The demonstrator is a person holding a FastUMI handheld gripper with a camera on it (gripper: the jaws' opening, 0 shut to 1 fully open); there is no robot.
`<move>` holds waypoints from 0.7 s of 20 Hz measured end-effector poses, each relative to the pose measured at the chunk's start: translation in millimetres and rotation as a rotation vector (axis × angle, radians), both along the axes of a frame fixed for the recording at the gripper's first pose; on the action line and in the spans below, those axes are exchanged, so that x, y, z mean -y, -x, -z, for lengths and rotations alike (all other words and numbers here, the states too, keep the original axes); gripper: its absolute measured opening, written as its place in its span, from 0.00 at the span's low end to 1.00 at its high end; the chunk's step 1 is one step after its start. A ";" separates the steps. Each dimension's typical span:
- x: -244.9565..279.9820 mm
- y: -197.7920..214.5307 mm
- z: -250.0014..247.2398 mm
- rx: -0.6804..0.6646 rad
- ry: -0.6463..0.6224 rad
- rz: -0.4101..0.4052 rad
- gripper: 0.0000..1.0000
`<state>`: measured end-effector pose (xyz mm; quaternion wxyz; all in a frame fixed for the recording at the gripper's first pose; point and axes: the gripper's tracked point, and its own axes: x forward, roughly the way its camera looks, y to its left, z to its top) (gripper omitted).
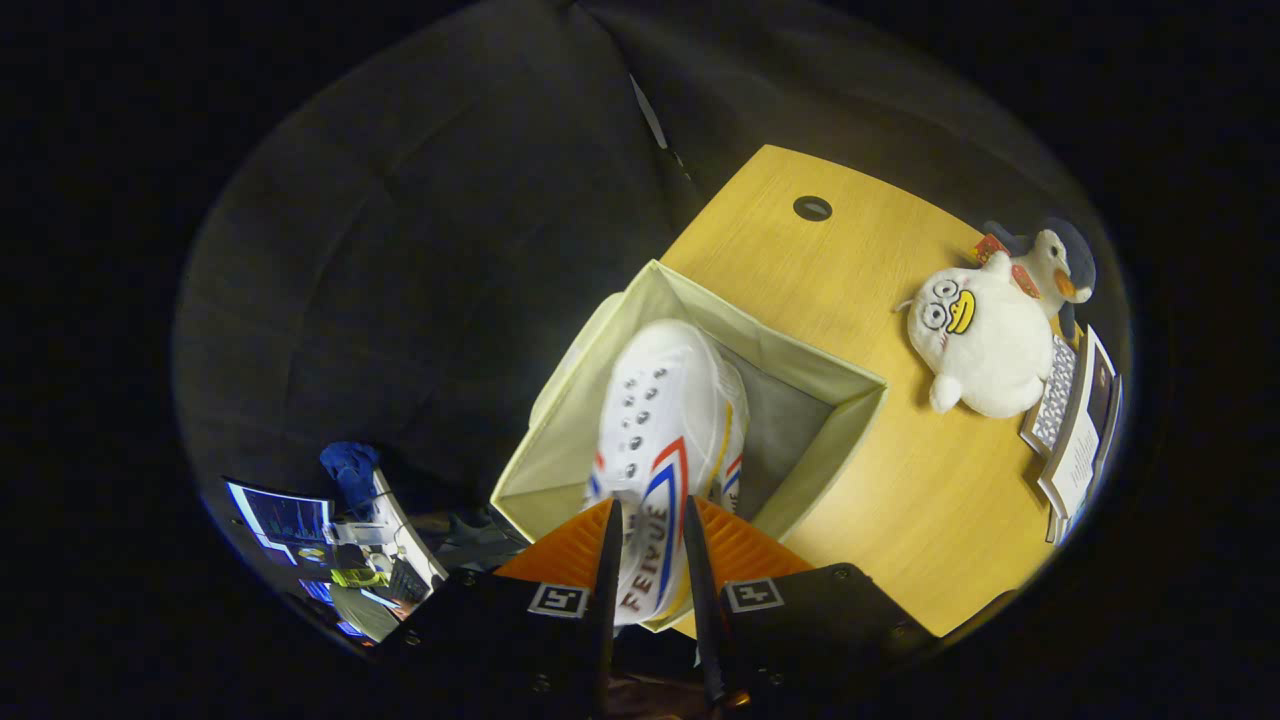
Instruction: Open the storage box then place both shoes into the box .Put the left shoe in first, then the right shoe, with the right side of both shoes facing outward in a uniform manner.
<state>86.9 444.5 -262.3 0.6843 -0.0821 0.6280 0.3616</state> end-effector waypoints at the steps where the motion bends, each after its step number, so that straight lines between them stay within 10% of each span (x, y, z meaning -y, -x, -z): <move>1: -0.6 -3.9 -9.2 0.015 -0.026 -0.003 0.36; 5: 13.0 -15.8 -41.7 0.104 -0.068 -0.004 0.84; 14: 109.8 -33.1 -116.7 0.328 -0.157 0.163 0.95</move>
